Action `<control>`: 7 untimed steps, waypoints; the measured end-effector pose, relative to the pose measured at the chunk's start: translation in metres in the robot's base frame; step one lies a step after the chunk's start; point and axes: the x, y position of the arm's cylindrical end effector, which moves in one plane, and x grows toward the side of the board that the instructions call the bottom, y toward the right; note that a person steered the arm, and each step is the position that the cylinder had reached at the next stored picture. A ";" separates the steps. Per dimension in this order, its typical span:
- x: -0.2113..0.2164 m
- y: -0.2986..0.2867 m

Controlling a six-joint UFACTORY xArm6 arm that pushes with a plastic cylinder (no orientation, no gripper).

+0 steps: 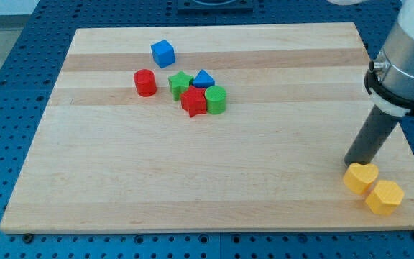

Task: Separate the red star along with the green circle from the group of blocks

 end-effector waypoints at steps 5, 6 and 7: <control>-0.031 -0.014; -0.034 -0.039; -0.034 -0.049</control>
